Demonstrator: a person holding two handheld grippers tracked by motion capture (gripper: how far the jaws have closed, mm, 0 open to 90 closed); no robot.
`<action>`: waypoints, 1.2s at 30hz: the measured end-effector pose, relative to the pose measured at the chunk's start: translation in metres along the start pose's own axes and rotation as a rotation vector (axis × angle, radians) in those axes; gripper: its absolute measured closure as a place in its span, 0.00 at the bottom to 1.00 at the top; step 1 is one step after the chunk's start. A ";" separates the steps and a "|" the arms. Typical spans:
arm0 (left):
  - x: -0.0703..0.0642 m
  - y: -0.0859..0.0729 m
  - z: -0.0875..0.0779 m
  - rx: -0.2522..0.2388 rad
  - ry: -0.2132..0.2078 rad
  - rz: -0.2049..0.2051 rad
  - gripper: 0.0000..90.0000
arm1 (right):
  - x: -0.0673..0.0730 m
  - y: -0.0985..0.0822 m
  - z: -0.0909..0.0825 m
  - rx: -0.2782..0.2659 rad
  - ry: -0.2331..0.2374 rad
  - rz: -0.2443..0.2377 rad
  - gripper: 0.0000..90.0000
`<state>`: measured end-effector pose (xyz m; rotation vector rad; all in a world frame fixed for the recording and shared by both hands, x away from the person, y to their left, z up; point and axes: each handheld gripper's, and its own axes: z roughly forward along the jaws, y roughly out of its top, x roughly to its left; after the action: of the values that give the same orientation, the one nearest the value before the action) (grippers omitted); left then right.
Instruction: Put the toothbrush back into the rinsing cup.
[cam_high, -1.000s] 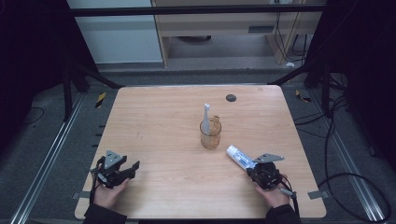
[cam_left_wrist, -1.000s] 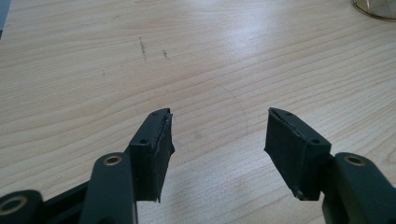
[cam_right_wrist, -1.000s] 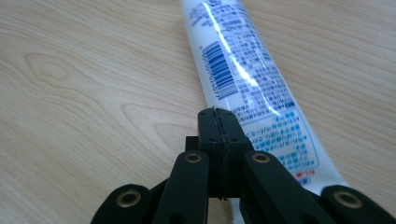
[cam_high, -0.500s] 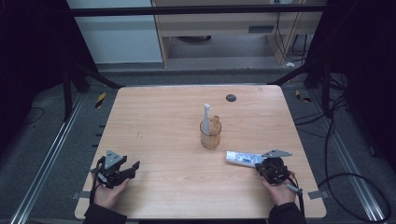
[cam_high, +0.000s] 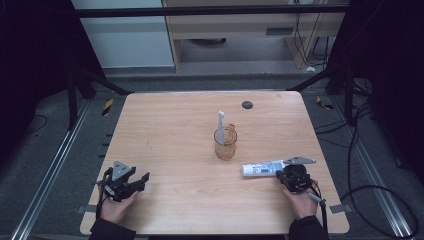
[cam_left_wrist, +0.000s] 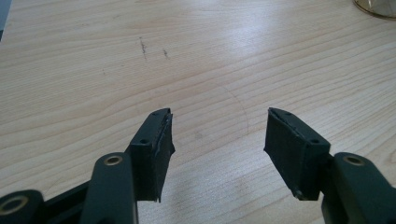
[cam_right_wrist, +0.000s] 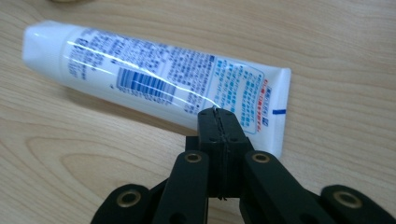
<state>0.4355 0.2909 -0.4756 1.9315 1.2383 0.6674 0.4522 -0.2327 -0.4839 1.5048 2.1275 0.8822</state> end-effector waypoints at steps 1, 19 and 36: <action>0.000 0.000 0.000 0.001 0.001 0.001 0.45 | 0.000 0.001 -0.001 -0.012 0.013 0.003 1.00; 0.000 0.000 0.002 0.007 0.004 0.011 0.45 | 0.038 0.054 0.035 -0.095 0.118 0.005 1.00; 0.000 0.000 0.001 0.008 0.004 0.012 0.45 | 0.048 0.049 0.043 -0.025 0.120 -0.044 1.00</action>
<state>0.4367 0.2905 -0.4761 1.9466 1.2344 0.6740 0.4970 -0.1649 -0.4796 1.4208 2.2165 1.0024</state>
